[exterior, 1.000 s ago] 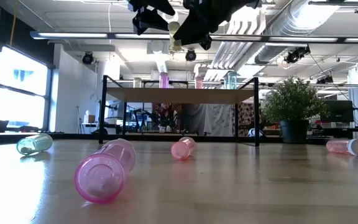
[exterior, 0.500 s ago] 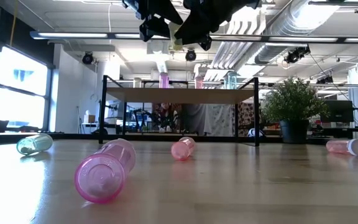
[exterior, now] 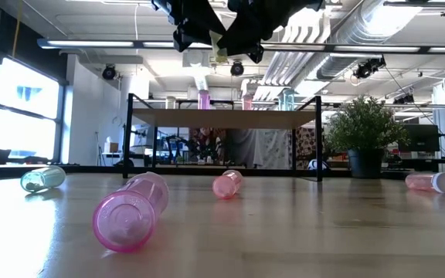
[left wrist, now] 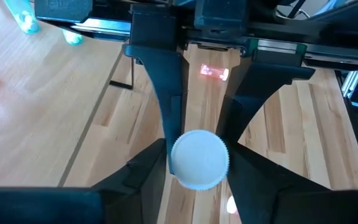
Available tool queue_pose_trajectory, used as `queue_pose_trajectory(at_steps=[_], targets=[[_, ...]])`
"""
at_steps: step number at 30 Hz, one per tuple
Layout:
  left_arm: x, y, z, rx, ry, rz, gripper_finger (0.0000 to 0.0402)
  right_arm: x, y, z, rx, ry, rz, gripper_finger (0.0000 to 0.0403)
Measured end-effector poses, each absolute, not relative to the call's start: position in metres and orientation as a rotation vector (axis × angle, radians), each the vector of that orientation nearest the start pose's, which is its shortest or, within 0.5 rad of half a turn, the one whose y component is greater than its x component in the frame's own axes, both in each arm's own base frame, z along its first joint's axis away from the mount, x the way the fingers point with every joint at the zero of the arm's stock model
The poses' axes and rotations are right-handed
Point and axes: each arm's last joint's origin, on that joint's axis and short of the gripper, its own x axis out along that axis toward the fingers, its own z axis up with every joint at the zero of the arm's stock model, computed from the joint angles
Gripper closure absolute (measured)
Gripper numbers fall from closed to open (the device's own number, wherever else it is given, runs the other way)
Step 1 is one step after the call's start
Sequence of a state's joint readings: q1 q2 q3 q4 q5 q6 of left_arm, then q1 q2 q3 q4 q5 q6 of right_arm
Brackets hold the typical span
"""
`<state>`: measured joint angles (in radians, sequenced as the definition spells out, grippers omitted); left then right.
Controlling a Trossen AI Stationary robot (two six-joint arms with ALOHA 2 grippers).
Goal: Pick and place medicine bottles onto shelf by color
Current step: Put the right yellow pill bottle on the shelf aligned with other yellow pill bottles
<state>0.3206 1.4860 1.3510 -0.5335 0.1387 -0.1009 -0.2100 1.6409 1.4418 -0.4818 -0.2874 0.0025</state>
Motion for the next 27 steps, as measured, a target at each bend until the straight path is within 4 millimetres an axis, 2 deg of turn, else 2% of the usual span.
queue_pose_trajectory(at_steps=[8,23,27], targets=[[0.309,0.0982,0.3333,-0.24,0.644,0.202,0.0279,0.3585,-0.068,0.3171,0.17,0.66,0.073,0.0325],[0.3089,0.0982,0.3332,-0.224,0.646,0.199,0.0282,0.3587,-0.0684,0.3173,0.161,0.658,0.057,0.0323],[0.309,0.0984,0.3334,-0.224,0.644,0.199,0.0282,0.3591,-0.0686,0.3178,0.153,0.65,0.057,0.0301]])
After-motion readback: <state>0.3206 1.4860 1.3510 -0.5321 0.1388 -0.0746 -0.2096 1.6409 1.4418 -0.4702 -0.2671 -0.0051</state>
